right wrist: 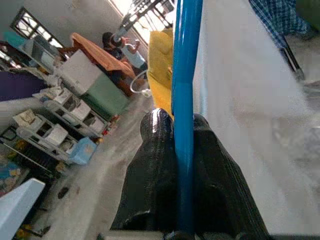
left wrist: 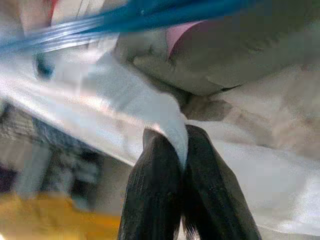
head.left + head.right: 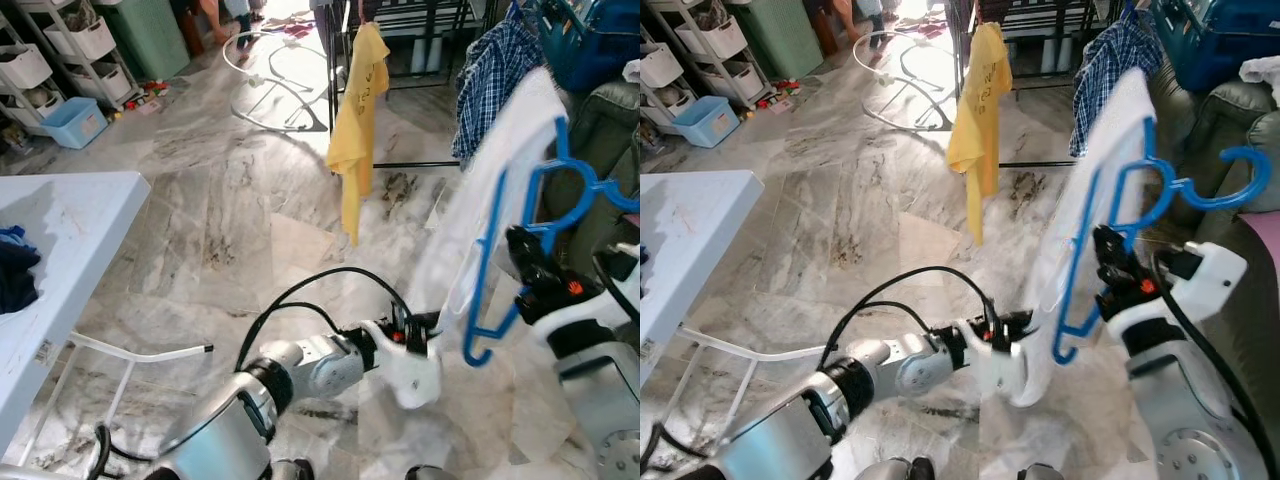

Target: Hang hanger

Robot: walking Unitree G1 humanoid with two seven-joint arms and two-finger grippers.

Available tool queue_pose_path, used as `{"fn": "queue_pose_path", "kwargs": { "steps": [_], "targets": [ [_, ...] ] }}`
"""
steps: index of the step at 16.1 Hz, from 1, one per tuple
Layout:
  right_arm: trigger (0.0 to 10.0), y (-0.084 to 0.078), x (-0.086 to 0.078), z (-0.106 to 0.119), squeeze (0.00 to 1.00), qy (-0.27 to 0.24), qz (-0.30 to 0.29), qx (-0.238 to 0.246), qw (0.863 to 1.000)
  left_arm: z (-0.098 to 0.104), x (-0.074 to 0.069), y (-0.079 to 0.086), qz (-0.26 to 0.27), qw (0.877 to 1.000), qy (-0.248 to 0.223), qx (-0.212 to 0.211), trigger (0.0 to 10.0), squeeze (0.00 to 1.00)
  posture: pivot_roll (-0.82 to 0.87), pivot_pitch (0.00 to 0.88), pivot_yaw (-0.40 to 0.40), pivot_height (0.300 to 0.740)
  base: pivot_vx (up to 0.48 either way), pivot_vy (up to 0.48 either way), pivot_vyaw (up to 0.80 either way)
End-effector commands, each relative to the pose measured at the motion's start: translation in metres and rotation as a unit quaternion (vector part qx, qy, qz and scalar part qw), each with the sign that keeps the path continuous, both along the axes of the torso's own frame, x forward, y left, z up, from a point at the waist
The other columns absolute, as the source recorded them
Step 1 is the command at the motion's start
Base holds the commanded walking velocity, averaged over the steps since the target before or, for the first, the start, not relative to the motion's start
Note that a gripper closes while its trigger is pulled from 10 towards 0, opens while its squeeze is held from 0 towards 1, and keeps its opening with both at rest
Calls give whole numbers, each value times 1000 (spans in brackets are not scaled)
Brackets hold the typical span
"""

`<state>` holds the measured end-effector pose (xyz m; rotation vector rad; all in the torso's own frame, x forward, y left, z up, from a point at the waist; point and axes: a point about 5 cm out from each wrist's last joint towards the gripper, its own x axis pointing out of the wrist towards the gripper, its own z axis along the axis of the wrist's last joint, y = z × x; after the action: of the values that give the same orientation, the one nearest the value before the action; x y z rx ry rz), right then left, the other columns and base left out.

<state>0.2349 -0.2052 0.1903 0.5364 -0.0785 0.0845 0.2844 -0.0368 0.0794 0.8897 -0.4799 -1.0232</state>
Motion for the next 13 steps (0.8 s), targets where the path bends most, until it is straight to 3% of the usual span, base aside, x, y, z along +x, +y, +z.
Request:
{"fn": "queue_pose_path", "kwargs": {
  "steps": [1, 3, 8, 9, 10, 13],
  "targets": [
    [10000, 6, 1, 9, 0, -21, 0, -1, 1000, -2, 4, 7, 32, 999, 30, -16, 10000, 0, -161, 82, 75, 740, 0, 0, 0],
    [10000, 3, 5, 9, 0, -15, -19, 15, 1000, -2, 4, 8, 30, 999, -7, -11, 10000, 0, -152, 81, 64, 740, 0, 0, 0],
    [10000, -8, 23, 20, 0, -11, -50, 6, 999, -15, -8, 13, -19, 999, -26, 34, 10000, 0, -146, 89, 62, 740, 0, 0, 0],
    [10000, -8, 28, 18, 0, 3, -52, 5, 999, -16, -10, 13, -24, 999, -24, 33, 10000, 0, -145, 90, 62, 740, 0, 0, 0],
    [10000, -10, 38, 7, 0, 52, -72, -3, 996, -17, -14, 11, -38, 998, -28, 31, 10000, 0, -142, 94, 64, 740, 0, 0, 0],
    [10000, -22, 45, -19, 0, 126, -120, 0, 985, -13, -18, 9, -63, 996, -67, 18, 10000, 0, -132, 106, 68, 740, 0, 0, 0]
  ]
}}
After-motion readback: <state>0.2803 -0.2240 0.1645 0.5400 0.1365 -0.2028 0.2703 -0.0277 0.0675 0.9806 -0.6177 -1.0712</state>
